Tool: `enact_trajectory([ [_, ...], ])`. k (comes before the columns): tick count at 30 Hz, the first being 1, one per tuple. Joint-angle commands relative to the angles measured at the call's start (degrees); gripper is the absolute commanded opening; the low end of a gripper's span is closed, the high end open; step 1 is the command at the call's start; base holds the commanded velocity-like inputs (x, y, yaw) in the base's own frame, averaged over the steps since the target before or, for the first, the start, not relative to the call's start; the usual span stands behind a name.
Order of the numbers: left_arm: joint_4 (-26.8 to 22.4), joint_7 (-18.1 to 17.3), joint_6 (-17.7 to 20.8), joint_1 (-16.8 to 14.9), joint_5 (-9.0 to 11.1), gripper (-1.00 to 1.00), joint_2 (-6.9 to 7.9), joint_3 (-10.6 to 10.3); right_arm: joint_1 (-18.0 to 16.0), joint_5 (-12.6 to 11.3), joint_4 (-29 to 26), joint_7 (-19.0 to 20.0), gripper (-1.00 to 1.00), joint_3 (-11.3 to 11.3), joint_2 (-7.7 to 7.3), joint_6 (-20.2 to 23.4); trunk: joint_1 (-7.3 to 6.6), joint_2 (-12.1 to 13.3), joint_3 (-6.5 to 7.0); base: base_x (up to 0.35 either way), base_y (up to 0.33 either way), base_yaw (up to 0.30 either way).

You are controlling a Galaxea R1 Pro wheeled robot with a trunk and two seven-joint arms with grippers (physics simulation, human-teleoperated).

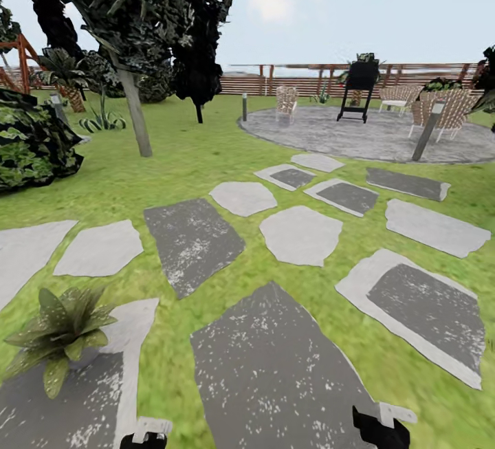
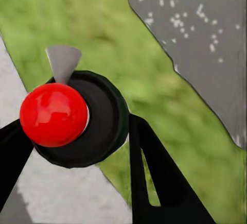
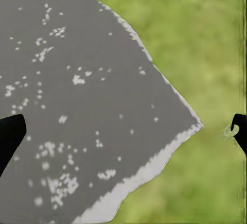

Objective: Pick up the pesticide atomizer in the garden and spray insectifuge to fully cover both potted plants in the garden.

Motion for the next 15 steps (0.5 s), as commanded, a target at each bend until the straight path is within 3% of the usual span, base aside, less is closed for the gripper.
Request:
enact_trajectory([
  [1, 0.03, -0.12, -0.21, -0.02, -0.52, -1.00, 0.01, 0.26, -0.02, -0.28, -0.02, -0.25, 1.00, 0.48, 0.01, -0.06, 0.02, -0.02, -0.05, 0.291, -0.142, -0.300],
  [9, -0.02, -0.05, -0.29, -0.02, -0.24, -1.00, 0.30, 0.39, 0.00, -0.28, -0.02, -0.16, 1.00, 0.48, 0.01, -0.06, 0.02, -0.02, -0.05, 0.302, -0.133, -0.300],
  [15, -0.21, 0.25, -0.30, -0.02, -0.18, -1.00, 0.85, 0.66, 0.02, -0.27, -0.02, -0.02, 1.00, 0.48, 0.01, 0.02, 0.02, -0.02, -0.05, 0.331, -0.027, -0.300],
])
